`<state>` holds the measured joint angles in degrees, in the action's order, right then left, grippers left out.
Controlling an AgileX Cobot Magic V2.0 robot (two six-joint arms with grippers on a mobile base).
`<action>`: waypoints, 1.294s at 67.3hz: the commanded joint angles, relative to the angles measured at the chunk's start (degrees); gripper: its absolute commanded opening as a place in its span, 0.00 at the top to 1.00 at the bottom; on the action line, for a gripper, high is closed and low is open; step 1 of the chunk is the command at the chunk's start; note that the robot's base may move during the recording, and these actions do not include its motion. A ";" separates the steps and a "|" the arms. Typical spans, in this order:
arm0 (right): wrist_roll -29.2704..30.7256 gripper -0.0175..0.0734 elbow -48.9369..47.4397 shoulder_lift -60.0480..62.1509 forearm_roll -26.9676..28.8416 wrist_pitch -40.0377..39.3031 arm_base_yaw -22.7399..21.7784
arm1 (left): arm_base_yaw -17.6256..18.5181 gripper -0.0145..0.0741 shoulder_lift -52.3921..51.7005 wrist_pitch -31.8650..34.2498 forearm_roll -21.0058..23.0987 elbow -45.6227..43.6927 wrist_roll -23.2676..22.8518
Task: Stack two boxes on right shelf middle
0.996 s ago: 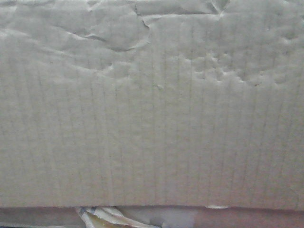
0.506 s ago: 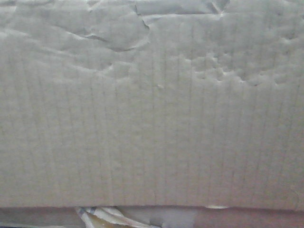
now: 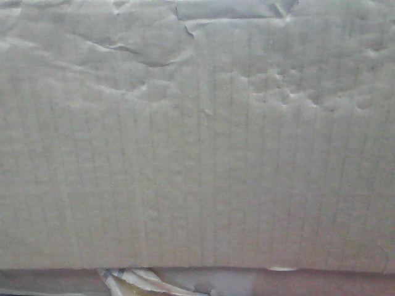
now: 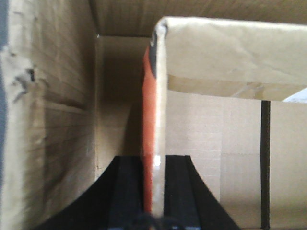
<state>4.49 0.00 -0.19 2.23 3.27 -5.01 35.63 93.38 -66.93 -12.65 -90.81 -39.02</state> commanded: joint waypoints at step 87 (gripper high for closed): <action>0.07 0.99 0.00 0.19 0.17 -1.18 -0.21 | -0.67 0.50 -8.68 -3.04 -6.65 -11.71 7.52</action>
<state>4.49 0.00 -0.19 2.23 3.27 -5.01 35.39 85.99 -69.88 -17.73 -103.83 -31.70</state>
